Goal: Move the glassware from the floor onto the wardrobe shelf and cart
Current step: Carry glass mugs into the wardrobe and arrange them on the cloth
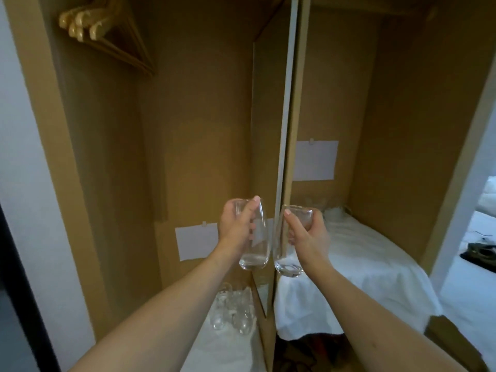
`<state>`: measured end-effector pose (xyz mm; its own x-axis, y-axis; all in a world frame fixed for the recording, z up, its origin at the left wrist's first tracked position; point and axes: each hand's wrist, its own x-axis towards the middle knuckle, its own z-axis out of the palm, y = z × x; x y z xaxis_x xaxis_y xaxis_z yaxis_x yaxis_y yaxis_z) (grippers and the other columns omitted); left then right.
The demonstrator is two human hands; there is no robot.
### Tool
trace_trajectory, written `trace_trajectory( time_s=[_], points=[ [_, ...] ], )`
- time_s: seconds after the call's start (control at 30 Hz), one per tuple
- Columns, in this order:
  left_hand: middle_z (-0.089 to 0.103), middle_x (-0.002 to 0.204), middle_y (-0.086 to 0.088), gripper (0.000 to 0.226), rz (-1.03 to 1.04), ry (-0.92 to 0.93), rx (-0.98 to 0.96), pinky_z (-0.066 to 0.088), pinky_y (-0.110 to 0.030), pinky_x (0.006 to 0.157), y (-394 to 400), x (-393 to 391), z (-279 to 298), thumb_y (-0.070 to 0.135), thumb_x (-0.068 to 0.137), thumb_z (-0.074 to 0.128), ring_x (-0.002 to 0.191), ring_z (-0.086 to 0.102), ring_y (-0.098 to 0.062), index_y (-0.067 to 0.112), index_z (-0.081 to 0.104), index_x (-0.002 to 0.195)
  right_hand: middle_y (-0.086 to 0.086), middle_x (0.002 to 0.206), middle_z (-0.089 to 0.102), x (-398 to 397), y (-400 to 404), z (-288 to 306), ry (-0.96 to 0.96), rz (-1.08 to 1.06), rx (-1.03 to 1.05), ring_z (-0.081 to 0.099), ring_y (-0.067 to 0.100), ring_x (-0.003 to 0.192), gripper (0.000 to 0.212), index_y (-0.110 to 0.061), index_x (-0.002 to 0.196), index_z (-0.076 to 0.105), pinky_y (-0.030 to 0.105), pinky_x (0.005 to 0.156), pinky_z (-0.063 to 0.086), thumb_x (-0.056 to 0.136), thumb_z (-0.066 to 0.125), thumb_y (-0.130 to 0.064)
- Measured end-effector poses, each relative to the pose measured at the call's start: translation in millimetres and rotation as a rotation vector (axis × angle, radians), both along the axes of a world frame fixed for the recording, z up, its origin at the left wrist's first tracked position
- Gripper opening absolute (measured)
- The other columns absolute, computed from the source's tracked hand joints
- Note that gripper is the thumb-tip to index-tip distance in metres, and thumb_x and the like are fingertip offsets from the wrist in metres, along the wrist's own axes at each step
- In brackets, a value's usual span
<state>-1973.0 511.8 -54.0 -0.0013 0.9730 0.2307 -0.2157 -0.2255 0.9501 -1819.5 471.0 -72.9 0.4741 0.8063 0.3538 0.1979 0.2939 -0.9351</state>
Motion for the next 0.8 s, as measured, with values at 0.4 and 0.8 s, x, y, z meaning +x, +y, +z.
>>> trace_trajectory(
  time_s=[0.4, 0.8],
  points=[
    [0.065, 0.088, 0.001, 0.047, -0.034, 0.100, -0.078, 0.045, -0.029, 0.052, -59, 174, -13, 0.062, 0.073, 0.078, 0.071, 0.058, -0.014, 0.024, 0.064, 0.098, 0.003, 0.070, 0.061, 182, -80, -14, -0.089, -0.091, -0.096, 0.068, 0.026, 0.078, 0.060, -0.025, 0.123, 0.049, 0.053, 0.080, 0.057, 0.081, 0.070, -0.063],
    [0.068, 0.096, 0.001, 0.050, 0.000, 0.319, -0.141, 0.061, -0.037, 0.071, -26, 255, -56, 0.069, 0.079, 0.069, 0.082, 0.070, -0.020, 0.027, 0.059, 0.106, 0.013, 0.089, 0.070, 260, -50, -53, 0.007, -0.166, -0.189, 0.069, 0.025, 0.080, 0.070, -0.026, 0.129, 0.049, 0.050, 0.083, 0.058, 0.077, 0.069, -0.069]
  ],
)
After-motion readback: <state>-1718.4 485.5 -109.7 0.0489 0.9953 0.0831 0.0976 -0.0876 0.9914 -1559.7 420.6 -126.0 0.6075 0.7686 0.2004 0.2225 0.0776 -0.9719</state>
